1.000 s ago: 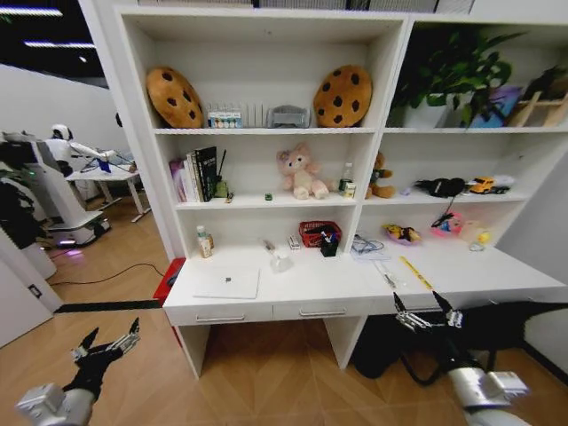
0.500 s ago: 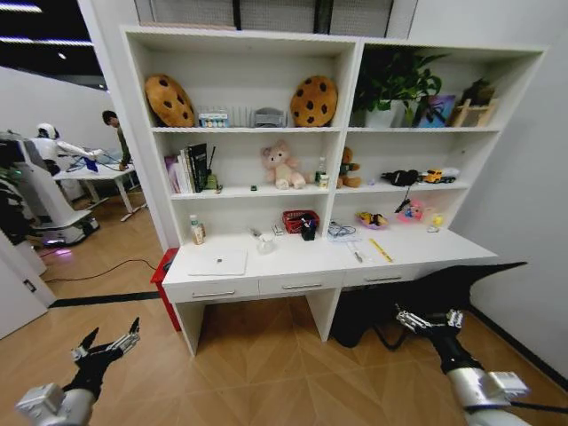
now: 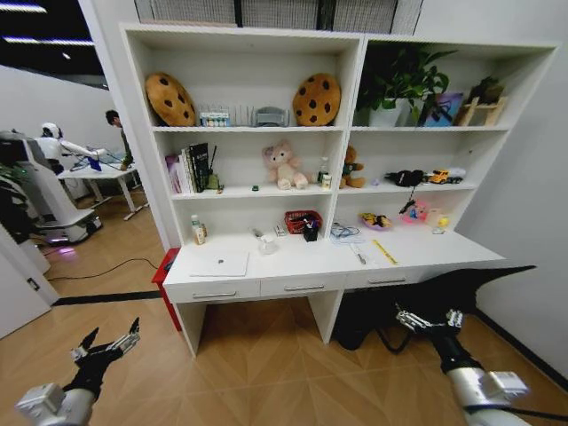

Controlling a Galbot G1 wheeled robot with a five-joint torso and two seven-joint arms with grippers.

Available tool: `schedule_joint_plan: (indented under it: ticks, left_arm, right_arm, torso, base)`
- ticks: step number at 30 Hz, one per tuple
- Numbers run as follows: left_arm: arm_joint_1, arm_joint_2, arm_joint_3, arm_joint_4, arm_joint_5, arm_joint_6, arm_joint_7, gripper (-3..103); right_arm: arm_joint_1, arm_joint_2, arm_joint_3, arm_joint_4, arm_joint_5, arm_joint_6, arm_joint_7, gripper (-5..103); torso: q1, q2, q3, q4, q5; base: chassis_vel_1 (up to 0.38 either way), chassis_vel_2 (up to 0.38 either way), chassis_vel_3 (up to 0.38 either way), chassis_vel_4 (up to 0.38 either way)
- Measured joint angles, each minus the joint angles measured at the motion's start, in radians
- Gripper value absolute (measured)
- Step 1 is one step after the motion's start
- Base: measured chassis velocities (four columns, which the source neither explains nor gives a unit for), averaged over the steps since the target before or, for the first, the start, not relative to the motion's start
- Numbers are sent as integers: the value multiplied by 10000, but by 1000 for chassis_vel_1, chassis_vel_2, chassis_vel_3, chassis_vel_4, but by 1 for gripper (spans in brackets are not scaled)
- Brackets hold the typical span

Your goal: Organize the objects on the table.

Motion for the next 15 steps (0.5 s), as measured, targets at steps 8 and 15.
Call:
schedule_joint_plan:
  ticks: [8, 15]
  left_arm:
    - [0, 0, 0, 0, 0, 0, 0, 100]
    - [0, 0, 0, 0, 0, 0, 0, 100]
  right_arm:
    - [0, -1, 0, 0, 0, 0, 0, 100]
    - [0, 0, 0, -1, 0, 0, 0, 100]
  torso:
    - [0, 0, 0, -1, 0]
    - [0, 0, 0, 0, 0]
  base:
    - [0, 0, 0, 0]
    - [20, 19, 19, 24]
